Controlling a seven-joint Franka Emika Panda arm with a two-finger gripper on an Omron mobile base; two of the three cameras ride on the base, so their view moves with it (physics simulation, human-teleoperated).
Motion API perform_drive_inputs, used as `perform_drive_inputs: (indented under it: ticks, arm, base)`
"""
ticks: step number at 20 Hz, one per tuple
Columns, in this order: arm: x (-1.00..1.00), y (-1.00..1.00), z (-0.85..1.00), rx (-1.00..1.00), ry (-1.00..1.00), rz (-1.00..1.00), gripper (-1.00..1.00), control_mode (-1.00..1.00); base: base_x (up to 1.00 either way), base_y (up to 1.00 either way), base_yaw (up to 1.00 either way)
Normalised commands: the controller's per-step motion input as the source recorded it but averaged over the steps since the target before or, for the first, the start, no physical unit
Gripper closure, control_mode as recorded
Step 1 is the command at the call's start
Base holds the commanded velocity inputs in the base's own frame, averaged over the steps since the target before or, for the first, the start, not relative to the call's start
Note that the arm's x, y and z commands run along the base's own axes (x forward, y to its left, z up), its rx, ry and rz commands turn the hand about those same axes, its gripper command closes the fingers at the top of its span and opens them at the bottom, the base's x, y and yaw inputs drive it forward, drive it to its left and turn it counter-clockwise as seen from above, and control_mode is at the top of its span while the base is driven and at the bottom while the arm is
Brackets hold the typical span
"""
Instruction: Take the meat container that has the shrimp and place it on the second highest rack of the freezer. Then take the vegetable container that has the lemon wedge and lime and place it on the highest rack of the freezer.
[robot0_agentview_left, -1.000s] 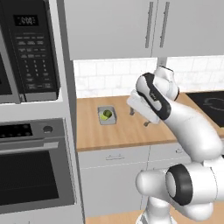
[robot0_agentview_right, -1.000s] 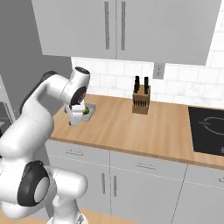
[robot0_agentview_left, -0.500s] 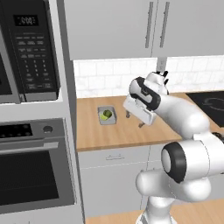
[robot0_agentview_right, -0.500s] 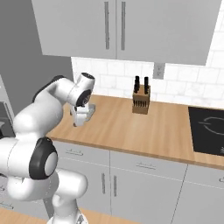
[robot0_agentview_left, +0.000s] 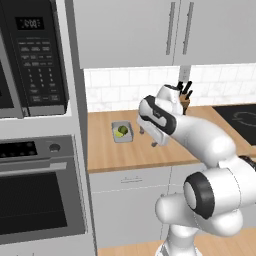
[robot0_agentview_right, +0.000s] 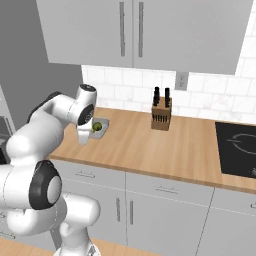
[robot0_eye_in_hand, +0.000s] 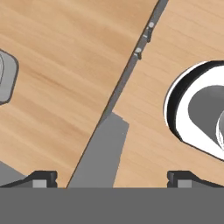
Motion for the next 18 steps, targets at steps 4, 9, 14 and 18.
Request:
perform_drive_inputs:
  ticks: [4,9,14,18]
  arm:
    - [0.36,0.0,0.0,0.0,0.0,-0.19,-1.0,-1.0]
    - [0.54,-0.07,0.0,0.0,0.0,-0.05,-1.0,-1.0]
    - [0.28,-0.07,-0.05,0.0,0.0,0.0,-1.0,-1.0]
    - [0.14,0.02,-0.17,-0.01,0.0,0.04,-1.0,-1.0]
  base:
    - [0.0,0.0,0.0]
    - [0.0,0.0,0.0]
    - [0.0,0.0,0.0]
    - [0.0,0.0,0.0]
